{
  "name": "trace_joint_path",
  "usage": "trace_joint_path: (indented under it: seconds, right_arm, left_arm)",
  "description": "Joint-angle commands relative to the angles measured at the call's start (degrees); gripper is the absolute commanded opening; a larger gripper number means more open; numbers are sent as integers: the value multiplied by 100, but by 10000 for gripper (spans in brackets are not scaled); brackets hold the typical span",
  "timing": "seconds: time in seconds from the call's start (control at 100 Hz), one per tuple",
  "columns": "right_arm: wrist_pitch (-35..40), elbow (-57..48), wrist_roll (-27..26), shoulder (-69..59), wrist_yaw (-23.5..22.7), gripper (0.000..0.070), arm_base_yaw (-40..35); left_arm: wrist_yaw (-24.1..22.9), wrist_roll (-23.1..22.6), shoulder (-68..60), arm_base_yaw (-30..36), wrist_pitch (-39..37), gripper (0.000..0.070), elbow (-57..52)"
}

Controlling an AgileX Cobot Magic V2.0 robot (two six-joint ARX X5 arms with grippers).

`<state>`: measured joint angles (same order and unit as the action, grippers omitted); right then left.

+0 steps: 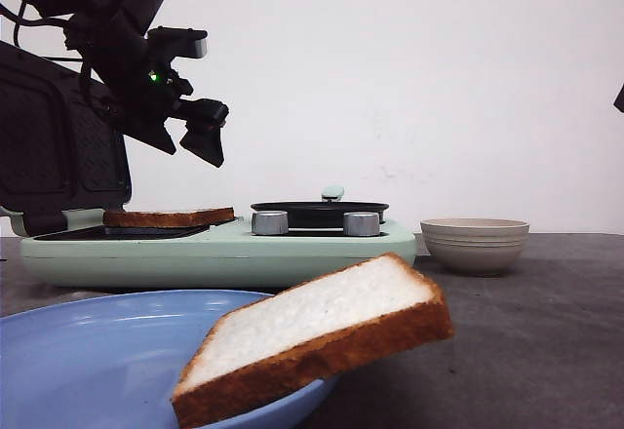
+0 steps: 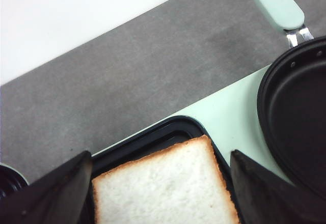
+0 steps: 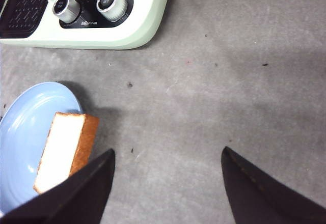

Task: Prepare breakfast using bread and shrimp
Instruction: 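Open the left gripper and lift it away from the bread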

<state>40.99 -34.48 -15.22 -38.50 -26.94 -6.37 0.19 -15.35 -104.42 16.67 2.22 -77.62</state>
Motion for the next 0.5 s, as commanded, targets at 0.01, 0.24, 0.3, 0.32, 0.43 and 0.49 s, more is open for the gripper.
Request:
trace_joint_path:
  seconds: [0.01, 0.24, 0.3, 0.32, 0.43, 0.49]
  right_arm:
    - [-26, -87, 68, -33, 2, 411, -24]
    - [-68, -87, 68, -33, -2, 411, -24]
    - [-70, -87, 68, -33, -13, 411, -24]
    - [-70, -87, 68, -33, -20, 411, -24]
    - [-68, -87, 98, -33, -136, 411, -24]
    - [-68, -87, 114, -33, -245, 411, -24]
  left_arm:
    - [35, 264, 229, 28, 7, 485, -175]
    - [529, 911, 1215, -92, 472, 474, -175]
    - [546, 1167, 1497, -138, 632, 473, -175]
    - [546, 1233, 1591, -155, 697, 473, -175]
    - [546, 1497, 2127, -247, 1134, 473, -173]
    - [549, 1502, 2361, -282, 1379, 473, -173]
